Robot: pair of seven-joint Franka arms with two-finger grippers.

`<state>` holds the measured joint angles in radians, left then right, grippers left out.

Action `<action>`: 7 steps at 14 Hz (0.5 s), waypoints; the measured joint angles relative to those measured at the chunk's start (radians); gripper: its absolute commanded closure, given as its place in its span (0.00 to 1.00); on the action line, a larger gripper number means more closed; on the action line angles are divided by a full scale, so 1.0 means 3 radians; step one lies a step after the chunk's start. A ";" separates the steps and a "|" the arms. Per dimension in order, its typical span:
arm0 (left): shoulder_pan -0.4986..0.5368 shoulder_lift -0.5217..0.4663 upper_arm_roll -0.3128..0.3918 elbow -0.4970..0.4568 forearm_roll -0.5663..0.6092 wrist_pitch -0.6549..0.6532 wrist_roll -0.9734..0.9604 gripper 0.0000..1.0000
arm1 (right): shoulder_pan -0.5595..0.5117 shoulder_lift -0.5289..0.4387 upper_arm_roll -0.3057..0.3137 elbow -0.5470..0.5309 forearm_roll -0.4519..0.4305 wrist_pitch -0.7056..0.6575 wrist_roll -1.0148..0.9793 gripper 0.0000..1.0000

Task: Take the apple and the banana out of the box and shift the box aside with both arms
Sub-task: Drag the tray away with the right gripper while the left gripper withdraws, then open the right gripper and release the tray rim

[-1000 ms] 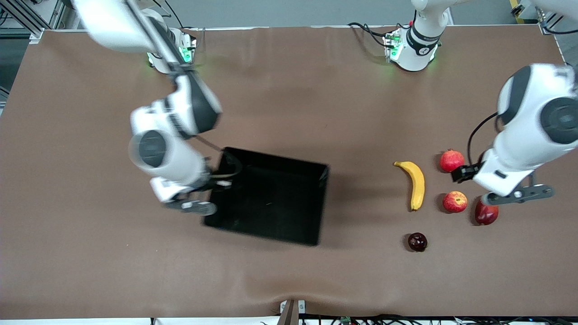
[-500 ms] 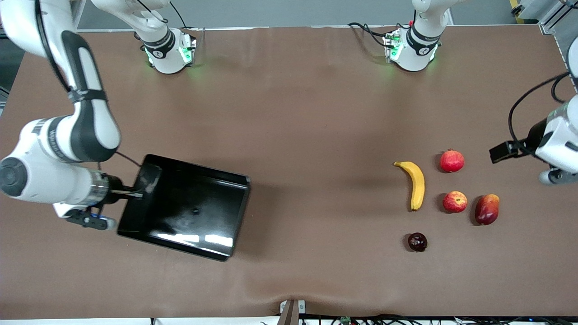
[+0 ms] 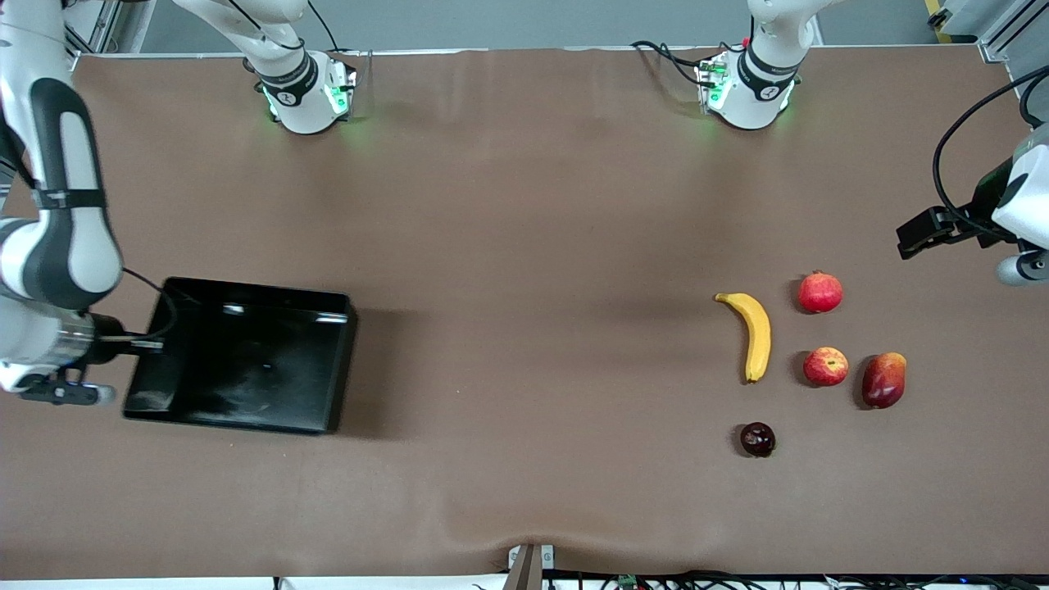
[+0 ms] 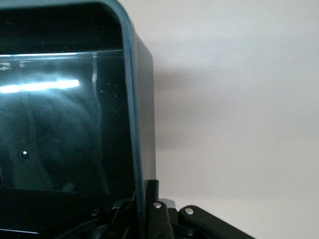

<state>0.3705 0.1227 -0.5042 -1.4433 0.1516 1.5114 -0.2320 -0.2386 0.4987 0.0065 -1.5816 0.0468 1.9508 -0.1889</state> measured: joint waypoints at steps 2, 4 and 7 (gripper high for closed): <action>-0.0112 -0.0236 0.0247 -0.0304 -0.0248 0.0127 0.0003 0.00 | -0.0200 0.0059 0.0001 -0.0047 -0.0002 0.0156 -0.0353 1.00; -0.0374 -0.0468 0.0656 -0.0554 -0.0376 0.0194 0.0065 0.00 | -0.0383 0.0189 0.0004 -0.0061 0.0045 0.0242 -0.0636 1.00; -0.0647 -0.0615 0.0956 -0.0670 -0.0396 0.0210 0.0094 0.00 | -0.0505 0.0362 0.0008 -0.0062 0.0143 0.0354 -0.0757 1.00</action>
<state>0.1763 -0.0620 -0.2176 -1.6442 0.0328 1.5746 -0.2038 -0.3900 0.6073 0.0090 -1.6003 0.0898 2.0571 -0.4159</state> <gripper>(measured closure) 0.000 0.965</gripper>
